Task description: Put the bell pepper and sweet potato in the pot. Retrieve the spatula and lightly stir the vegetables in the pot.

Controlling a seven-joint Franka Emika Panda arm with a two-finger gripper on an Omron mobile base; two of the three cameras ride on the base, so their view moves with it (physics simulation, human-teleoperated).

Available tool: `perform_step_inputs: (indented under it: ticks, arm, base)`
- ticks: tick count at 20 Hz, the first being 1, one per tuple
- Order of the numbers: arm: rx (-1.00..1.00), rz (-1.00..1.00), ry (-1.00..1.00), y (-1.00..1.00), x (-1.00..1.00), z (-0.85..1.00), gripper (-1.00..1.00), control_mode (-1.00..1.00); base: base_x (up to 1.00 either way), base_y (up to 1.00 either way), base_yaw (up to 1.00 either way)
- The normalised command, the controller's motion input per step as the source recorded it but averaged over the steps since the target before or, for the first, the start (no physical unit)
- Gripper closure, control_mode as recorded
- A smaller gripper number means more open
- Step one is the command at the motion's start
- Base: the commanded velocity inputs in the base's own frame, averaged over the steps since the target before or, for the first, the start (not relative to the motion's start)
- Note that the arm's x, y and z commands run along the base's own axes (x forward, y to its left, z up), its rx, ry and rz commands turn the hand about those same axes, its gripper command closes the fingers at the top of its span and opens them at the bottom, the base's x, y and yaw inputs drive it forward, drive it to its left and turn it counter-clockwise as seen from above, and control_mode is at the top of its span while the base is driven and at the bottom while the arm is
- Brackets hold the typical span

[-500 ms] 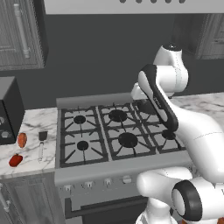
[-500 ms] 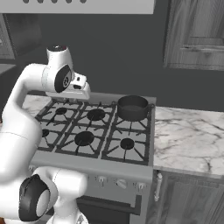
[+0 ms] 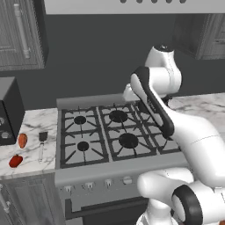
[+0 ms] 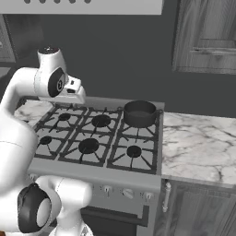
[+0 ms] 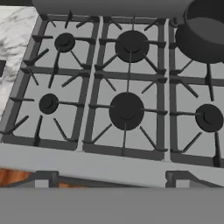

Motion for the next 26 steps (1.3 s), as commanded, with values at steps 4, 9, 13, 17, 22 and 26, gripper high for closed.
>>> perform_step_inputs:
  ticks: [4,9,13,17,22,26]
  arm:
    - [0.00,0.07,-0.13,0.62,-0.72,-0.08,-1.00,-1.00]
    - [0.00,0.09,-0.03,0.54,-0.98,-0.01,-1.00,-1.00]
    - [0.01,0.03,-0.23,0.98,-0.66,-0.41,-1.00,-1.00]
    - [0.05,-0.05,-0.12,-0.09,-0.23,-0.01,-1.00,-1.00]
    - [0.22,-0.24,-0.05,-0.80,-0.20,0.02,-1.00,-1.00]
    - [0.00,0.00,0.00,0.00,-0.04,0.00,-1.00,-1.00]
  base:
    - [0.00,0.00,0.00]
    - [0.00,0.00,0.00]
    - [0.00,0.00,0.00]
    - [0.00,0.00,0.00]
    - [0.00,0.00,0.00]
    - [0.00,0.00,0.00]
